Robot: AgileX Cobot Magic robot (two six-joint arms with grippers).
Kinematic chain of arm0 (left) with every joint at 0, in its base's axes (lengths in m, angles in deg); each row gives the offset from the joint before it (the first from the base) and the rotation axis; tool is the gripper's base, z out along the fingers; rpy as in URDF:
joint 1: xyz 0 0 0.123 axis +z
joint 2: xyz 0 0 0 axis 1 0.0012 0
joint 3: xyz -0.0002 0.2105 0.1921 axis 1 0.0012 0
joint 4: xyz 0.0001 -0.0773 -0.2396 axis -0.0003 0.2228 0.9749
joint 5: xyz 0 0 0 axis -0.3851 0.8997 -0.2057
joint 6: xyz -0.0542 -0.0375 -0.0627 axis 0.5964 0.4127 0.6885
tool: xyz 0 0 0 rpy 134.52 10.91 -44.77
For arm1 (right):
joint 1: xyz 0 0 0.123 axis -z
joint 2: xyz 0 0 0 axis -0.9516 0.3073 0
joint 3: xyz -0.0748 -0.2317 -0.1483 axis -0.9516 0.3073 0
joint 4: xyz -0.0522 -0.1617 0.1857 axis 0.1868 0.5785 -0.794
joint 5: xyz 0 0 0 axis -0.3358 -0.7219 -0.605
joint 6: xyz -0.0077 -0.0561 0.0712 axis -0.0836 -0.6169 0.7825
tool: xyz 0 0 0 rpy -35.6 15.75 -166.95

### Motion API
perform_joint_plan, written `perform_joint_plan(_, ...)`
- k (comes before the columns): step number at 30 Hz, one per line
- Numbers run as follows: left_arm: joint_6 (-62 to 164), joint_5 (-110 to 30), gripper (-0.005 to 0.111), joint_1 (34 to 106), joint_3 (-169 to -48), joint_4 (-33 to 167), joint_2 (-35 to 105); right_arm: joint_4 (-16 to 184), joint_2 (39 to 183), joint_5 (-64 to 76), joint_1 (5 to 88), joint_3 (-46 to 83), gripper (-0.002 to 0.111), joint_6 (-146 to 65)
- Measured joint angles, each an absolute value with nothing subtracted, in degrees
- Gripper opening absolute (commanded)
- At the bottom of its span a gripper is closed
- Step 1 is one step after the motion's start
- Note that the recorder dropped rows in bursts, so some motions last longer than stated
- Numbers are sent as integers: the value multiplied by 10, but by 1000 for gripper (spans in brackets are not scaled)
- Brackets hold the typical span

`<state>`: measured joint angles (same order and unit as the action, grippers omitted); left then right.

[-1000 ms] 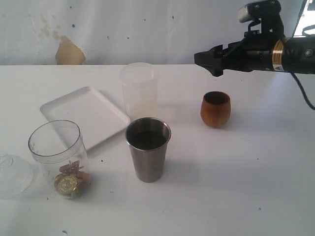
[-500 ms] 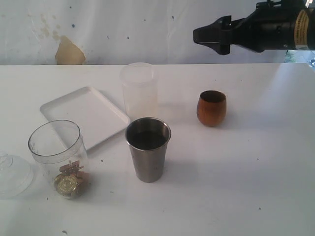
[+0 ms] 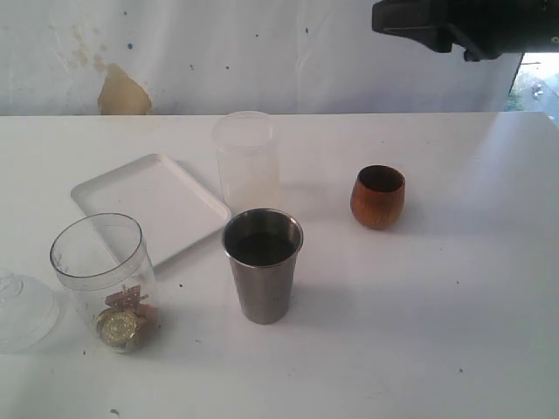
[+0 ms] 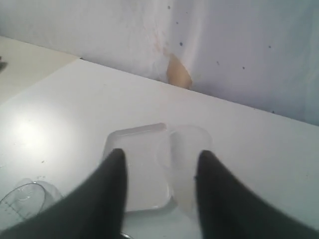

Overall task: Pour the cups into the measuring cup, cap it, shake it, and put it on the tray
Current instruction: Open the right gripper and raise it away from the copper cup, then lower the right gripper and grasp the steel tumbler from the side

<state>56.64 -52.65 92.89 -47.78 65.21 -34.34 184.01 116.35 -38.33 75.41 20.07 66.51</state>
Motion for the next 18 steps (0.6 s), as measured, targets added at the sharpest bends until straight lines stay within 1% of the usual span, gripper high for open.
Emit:
perform_joint_plan(2,566,-526,1,929,-478,652,-343,1840,1150,-410,754,201,0,660)
perform_joint_plan(8,566,-526,1,929,-478,652,-343,1841,1117,-478,754,204,0,674)
perform_joint_plan(10,566,-526,1,929,-478,652,-343,1843,1122,-521,754,215,2,678)
perform_joint_plan(11,566,-526,1,929,-478,652,-343,1843,1125,-530,754,219,12,678)
perform_joint_plan(12,566,-526,1,929,-478,652,-343,1845,1139,-549,748,222,19,678)
perform_joint_plan(13,566,-526,1,929,-478,652,-343,1845,1146,-554,743,222,34,677)
perform_joint_plan(14,566,-526,1,929,-478,652,-343,1846,1154,-555,734,223,46,672)
perform_joint_plan(15,566,-526,1,929,-478,652,-343,1846,1161,-555,726,223,77,670)
perform_joint_plan(17,566,-526,1,929,-478,652,-343,1847,1178,-557,691,223,101,656)
perform_joint_plan(18,566,-526,1,929,-478,652,-343,1847,1186,-561,663,223,103,622)
